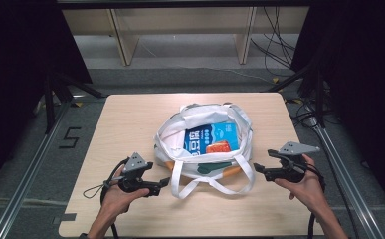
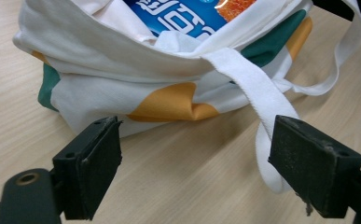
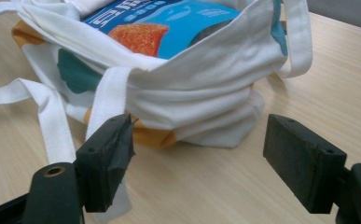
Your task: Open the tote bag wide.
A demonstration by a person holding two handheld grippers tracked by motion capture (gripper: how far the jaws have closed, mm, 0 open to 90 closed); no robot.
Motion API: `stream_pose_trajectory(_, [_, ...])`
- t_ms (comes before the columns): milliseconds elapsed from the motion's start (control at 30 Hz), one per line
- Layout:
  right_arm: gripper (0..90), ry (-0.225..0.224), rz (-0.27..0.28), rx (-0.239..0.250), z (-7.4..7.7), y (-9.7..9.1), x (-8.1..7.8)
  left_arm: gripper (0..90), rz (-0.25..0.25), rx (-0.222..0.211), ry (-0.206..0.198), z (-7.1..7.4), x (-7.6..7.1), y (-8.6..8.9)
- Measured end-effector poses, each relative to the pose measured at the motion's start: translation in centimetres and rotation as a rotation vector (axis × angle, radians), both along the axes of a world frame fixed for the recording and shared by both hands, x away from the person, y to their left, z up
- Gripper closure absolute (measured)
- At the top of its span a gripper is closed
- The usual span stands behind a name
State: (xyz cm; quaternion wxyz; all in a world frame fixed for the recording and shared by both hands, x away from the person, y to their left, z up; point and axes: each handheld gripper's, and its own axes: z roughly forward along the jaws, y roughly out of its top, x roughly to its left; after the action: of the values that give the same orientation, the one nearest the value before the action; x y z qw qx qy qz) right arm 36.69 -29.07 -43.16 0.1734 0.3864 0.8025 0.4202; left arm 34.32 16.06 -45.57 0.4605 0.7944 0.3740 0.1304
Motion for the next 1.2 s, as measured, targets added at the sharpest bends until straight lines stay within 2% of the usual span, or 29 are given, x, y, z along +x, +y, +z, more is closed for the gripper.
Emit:
stream_pose_trajectory(33, [24.5,-0.021,0.008,-0.016,0.0,-0.1,0.0,15.6,0.004,-0.002,-0.003,-0.1,-0.2,-0.1])
stream_pose_trajectory(100, [23.1,-0.030,0.006,-0.011,-0.1,-0.1,-0.3,15.3,0.012,-0.015,-0.007,-0.3,-0.4,-0.2])
stream_pose_trajectory(133, [22.6,-0.036,0.008,-0.005,-0.2,-0.1,-0.3,15.3,0.009,0.000,-0.011,-0.4,-0.5,0.0])
stream_pose_trajectory(200, [22.7,-0.014,0.002,-0.006,-0.2,-0.2,-0.8,15.2,0.025,-0.018,-0.001,-0.8,-0.9,-0.2])
stream_pose_trajectory(233, [23.0,-0.045,0.015,-0.014,-0.3,-0.4,-0.9,15.2,0.019,-0.005,-0.003,-0.9,-1.1,-0.1])
stream_pose_trajectory(267, [23.2,-0.010,0.006,-0.001,-0.4,-0.3,-1.3,15.2,0.017,-0.016,-0.001,-1.0,-1.3,-0.2])
stream_pose_trajectory(300, [23.1,-0.038,0.012,-0.011,-0.6,-0.4,-1.4,15.2,0.009,-0.013,0.001,-1.1,-1.5,-0.2])
stream_pose_trajectory(400, [23.0,-0.011,0.000,0.002,-1.0,-0.6,-1.9,15.2,0.005,-0.011,-0.001,-1.4,-2.1,-0.2])
stream_pose_trajectory(433, [23.0,-0.035,0.017,-0.010,-1.1,-0.8,-1.9,15.2,0.008,-0.016,-0.006,-1.6,-2.2,-0.3])
stream_pose_trajectory(467, [23.0,-0.013,0.006,0.000,-1.2,-0.7,-2.3,15.2,0.011,-0.015,-0.001,-1.7,-2.4,-0.4])
stream_pose_trajectory(500, [22.9,-0.050,0.018,-0.007,-1.3,-0.8,-2.2,15.2,0.011,0.001,-0.005,-1.7,-2.5,-0.5])
stream_pose_trajectory(533, [22.8,-0.002,0.005,0.011,-1.3,-0.6,-2.6,15.2,0.006,-0.001,-0.005,-1.9,-2.6,-0.7])
stream_pose_trajectory(567, [22.6,-0.043,0.014,-0.002,-1.5,-0.6,-2.6,15.2,0.000,0.027,-0.006,-2.0,-2.7,-0.6])
stream_pose_trajectory(600, [22.5,-0.015,0.005,0.008,-1.5,-0.5,-2.9,15.2,0.003,0.004,-0.005,-2.2,-2.8,-0.8])
stream_pose_trajectory(633, [22.4,-0.036,0.017,0.000,-1.7,-0.6,-2.9,15.2,-0.006,0.017,-0.001,-2.3,-2.9,-0.8])
stream_pose_trajectory(667, [22.4,-0.041,0.020,-0.008,-1.7,-0.6,-3.0,15.2,0.004,0.001,-0.004,-2.5,-3.1,-1.0])
stream_pose_trajectory(700, [22.4,-0.013,0.013,-0.001,-1.8,-0.5,-3.4,15.2,-0.004,0.013,-0.004,-2.6,-3.2,-1.0])
stream_pose_trajectory(733, [22.6,-0.032,0.016,-0.005,-1.9,-0.5,-3.4,15.2,-0.004,0.004,-0.003,-2.8,-3.4,-1.2])
stream_pose_trajectory(767, [23.0,-0.025,0.018,0.005,-2.1,-0.5,-3.8,15.2,-0.016,0.027,0.003,-2.8,-3.5,-1.2])
stream_pose_trajectory(800, [23.1,-0.041,0.026,-0.015,-2.2,-0.6,-3.8,15.2,-0.021,0.043,-0.001,-2.9,-3.6,-1.2])
stream_pose_trajectory(833, [23.2,-0.030,0.018,-0.009,-2.4,-0.5,-4.2,15.2,-0.014,0.022,-0.003,-3.0,-3.7,-1.4])
stream_pose_trajectory(900, [23.7,-0.015,0.013,-0.006,-2.6,-0.5,-4.7,15.2,-0.015,0.021,0.001,-3.2,-3.9,-1.6])
stream_pose_trajectory(933, [23.8,-0.028,0.025,-0.017,-2.8,-0.6,-4.6,15.2,-0.030,0.047,0.001,-3.2,-3.9,-1.5])
stream_pose_trajectory(1000, [24.0,-0.013,0.021,-0.015,-3.0,-0.6,-4.9,15.2,-0.034,0.046,0.004,-3.3,-4.0,-1.7])
stream_pose_trajectory(1033, [24.1,-0.019,0.040,-0.021,-3.2,-0.7,-4.9,15.2,-0.025,0.036,0.004,-3.4,-4.1,-1.8])
stream_pose_trajectory(1100, [24.1,0.018,0.031,-0.015,-3.4,-0.6,-5.3,15.2,-0.029,0.042,0.003,-3.4,-4.3,-1.8])
stream_pose_trajectory(1133, [24.1,-0.004,0.032,-0.023,-3.4,-0.7,-5.3,15.2,-0.027,0.057,-0.002,-3.4,-4.4,-1.7])
stream_pose_trajectory(1167, [24.1,0.023,0.025,-0.014,-3.5,-0.6,-5.6,15.2,-0.029,0.064,-0.006,-3.4,-4.4,-1.7])
stream_pose_trajectory(1200, [24.1,-0.002,0.045,-0.034,-3.6,-0.8,-5.4,15.2,-0.017,0.050,-0.001,-3.6,-4.6,-1.8])
